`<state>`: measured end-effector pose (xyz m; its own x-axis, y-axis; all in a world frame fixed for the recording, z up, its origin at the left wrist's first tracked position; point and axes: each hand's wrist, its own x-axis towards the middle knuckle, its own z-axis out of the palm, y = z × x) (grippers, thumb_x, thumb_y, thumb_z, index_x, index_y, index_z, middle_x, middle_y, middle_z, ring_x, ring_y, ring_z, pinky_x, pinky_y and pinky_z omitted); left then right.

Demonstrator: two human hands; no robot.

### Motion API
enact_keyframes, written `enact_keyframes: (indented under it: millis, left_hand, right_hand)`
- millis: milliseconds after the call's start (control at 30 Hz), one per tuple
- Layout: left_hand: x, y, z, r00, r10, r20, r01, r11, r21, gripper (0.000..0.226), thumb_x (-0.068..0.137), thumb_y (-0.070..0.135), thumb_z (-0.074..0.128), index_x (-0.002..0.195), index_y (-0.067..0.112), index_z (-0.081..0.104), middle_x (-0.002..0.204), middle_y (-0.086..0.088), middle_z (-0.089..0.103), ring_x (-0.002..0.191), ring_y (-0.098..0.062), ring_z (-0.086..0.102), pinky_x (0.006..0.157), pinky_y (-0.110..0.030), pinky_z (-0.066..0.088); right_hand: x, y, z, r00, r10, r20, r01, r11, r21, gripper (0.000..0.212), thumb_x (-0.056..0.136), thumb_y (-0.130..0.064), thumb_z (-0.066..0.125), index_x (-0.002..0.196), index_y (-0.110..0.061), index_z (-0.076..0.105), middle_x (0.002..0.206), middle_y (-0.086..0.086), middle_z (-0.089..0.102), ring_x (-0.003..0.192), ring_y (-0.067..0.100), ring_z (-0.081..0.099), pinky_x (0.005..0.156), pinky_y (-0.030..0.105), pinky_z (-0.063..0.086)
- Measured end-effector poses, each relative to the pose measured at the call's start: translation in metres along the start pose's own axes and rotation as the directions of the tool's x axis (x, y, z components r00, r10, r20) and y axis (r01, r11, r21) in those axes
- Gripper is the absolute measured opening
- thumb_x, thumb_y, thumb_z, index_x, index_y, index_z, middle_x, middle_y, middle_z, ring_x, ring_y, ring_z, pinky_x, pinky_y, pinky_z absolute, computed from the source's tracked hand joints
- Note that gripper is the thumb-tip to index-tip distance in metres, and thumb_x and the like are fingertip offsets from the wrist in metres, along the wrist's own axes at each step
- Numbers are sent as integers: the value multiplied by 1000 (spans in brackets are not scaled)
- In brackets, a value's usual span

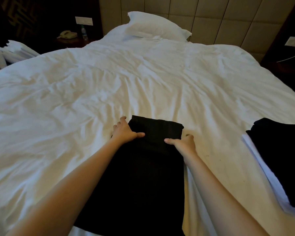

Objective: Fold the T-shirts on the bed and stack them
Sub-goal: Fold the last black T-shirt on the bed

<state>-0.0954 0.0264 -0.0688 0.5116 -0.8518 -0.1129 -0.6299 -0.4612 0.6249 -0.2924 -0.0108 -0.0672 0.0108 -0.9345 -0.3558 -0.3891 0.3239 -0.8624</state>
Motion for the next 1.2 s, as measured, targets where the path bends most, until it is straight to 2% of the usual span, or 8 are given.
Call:
enact_keyframes:
  millis: [133, 367, 467, 600, 700, 867, 1033, 1200]
  left_hand:
    - [14, 0, -12, 963, -167, 210, 141, 981, 137, 82, 54, 66, 76, 113, 13, 56, 118, -6, 60, 114, -28, 53, 99, -37, 42]
    - [11, 10, -21, 883, 64, 465, 89, 950, -298, 42, 75, 8, 75, 112, 11, 58, 112, -6, 63, 104, -25, 62, 88, -34, 51]
    - [10, 10, -16, 946, 70, 316, 20, 962, -273, 53, 79, 9, 73, 125, 7, 45, 118, -5, 55, 113, -22, 54, 90, -31, 44]
    - [4, 2, -17, 981, 129, 148, -120, 990, -72, 89, 74, 22, 78, 143, 12, 23, 137, -14, 43, 124, -29, 45, 98, -35, 41]
    - [-25, -11, -19, 973, 226, 42, -229, 965, 126, 83, 79, 28, 73, 144, 19, 23, 145, -13, 28, 133, -31, 30, 108, -41, 28]
    - [-83, -49, -14, 954, 287, 86, -300, 923, 242, 63, 91, 32, 56, 144, 25, 24, 150, -12, 17, 137, -32, 23, 112, -41, 21]
    - [-136, -91, -14, 967, 256, 15, -253, 944, 212, 47, 97, 33, 43, 143, 31, 31, 145, -10, 30, 131, -29, 33, 106, -36, 29]
    - [-177, -112, -12, 948, 310, -67, -301, 947, 116, 37, 96, 19, 47, 133, 16, 43, 131, -11, 44, 112, -25, 48, 84, -23, 37]
  right_hand:
    - [-3, 1, -5, 956, 137, 261, -159, 985, 66, 59, 66, -16, 83, 116, -2, 54, 105, 12, 65, 92, 26, 64, 70, 32, 53]
    - [1, 5, -10, 952, -86, 294, 45, 988, 145, 55, 71, 6, 73, 119, -10, 51, 108, 6, 63, 100, 27, 61, 91, 41, 51]
    - [3, 6, -7, 979, -71, 191, 38, 985, 171, 50, 75, 0, 73, 120, -9, 51, 108, 5, 62, 100, 26, 61, 90, 39, 51]
    - [-9, 10, -1, 965, -257, -43, 249, 959, -136, 68, 76, -12, 74, 134, -10, 39, 129, 6, 47, 103, 18, 53, 74, 21, 43]
    - [-36, 26, 2, 869, -488, -84, 432, 830, -352, 64, 80, -12, 70, 136, -14, 38, 137, 7, 36, 123, 20, 40, 95, 26, 39]
    - [-81, 70, 10, 752, -628, 200, 625, 584, -517, 43, 91, -13, 55, 133, -20, 50, 144, 0, 35, 135, 17, 32, 111, 25, 24]
    - [-110, 99, 1, 739, -548, 391, 672, 558, -487, 39, 99, -23, 42, 137, -33, 45, 154, -8, 24, 145, 10, 13, 114, 23, 8]
    - [-138, 115, -10, 712, -422, 561, 702, 458, -546, 81, 68, -68, 23, 145, -42, 22, 157, -15, 1, 141, -1, -11, 110, 23, -12]
